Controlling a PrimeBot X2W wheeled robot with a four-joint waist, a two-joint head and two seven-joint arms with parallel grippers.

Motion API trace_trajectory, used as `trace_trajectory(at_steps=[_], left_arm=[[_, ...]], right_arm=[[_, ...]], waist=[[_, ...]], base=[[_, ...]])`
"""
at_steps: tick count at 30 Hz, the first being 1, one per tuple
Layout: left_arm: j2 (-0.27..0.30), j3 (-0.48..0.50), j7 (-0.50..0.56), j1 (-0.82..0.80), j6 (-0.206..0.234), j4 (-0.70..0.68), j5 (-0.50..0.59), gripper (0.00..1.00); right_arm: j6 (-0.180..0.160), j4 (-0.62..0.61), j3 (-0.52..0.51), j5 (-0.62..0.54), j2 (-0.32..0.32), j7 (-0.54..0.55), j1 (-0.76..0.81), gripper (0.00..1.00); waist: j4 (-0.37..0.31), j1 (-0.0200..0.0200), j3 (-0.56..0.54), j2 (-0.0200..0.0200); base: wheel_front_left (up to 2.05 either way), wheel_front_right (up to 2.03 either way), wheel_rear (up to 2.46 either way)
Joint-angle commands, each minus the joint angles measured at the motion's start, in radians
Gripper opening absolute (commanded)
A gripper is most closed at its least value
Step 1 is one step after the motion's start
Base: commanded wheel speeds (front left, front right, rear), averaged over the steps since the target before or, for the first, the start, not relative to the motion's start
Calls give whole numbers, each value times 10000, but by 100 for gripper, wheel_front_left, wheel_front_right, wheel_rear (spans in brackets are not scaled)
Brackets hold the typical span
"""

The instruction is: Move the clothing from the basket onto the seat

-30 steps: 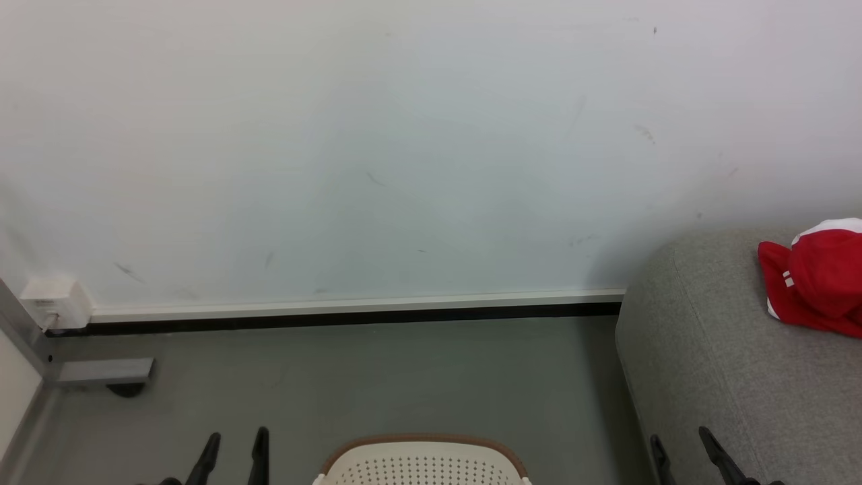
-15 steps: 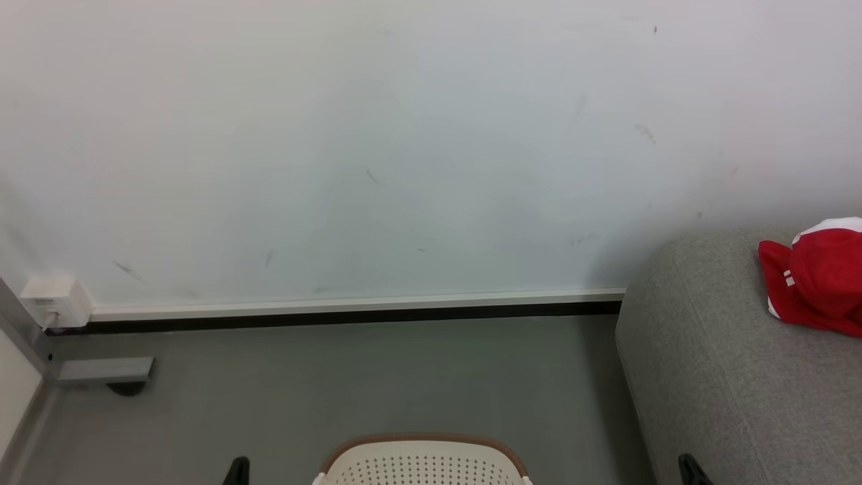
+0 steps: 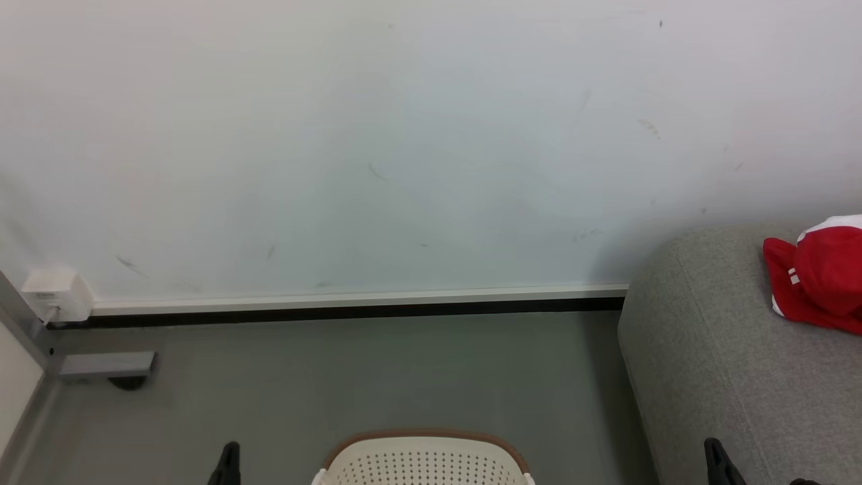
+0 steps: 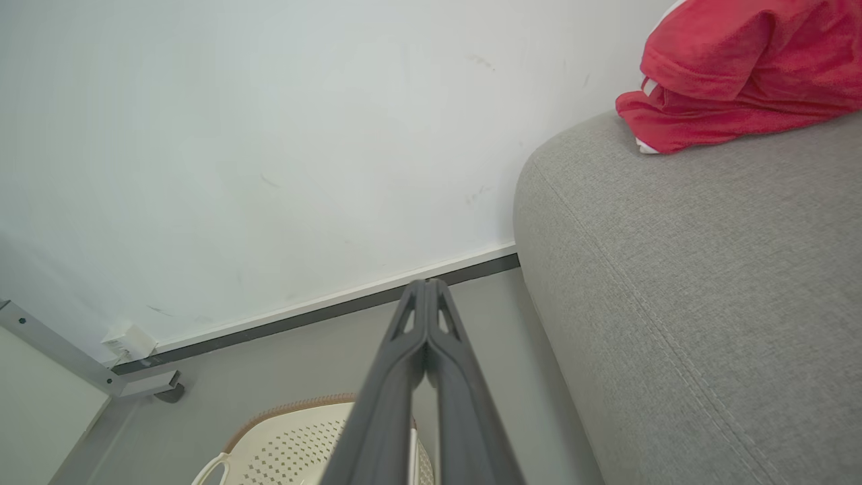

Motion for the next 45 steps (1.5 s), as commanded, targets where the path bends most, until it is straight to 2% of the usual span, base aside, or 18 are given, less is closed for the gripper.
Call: trace_trajectory(at_steps=[1,21,45], left_arm=[[56,73,91,-291,-7,-199,-367,0],[32,282,854,-647,-7,-420,-3139,0],[7,501,1601,-984,-10,-613,-5763,0]], right_arm=[[-5,-200,-103,388,-16,68,-349,0],[-10,-470,-520,3417,-19,840,-697,0],[-15,-726,-931,6326,-25,1591,-1030,0]], waist=[[4,0,8,0],[66,0,149,0],[141,0,319,0]], base=[[0,0,0],[0,0,0],[0,0,0]])
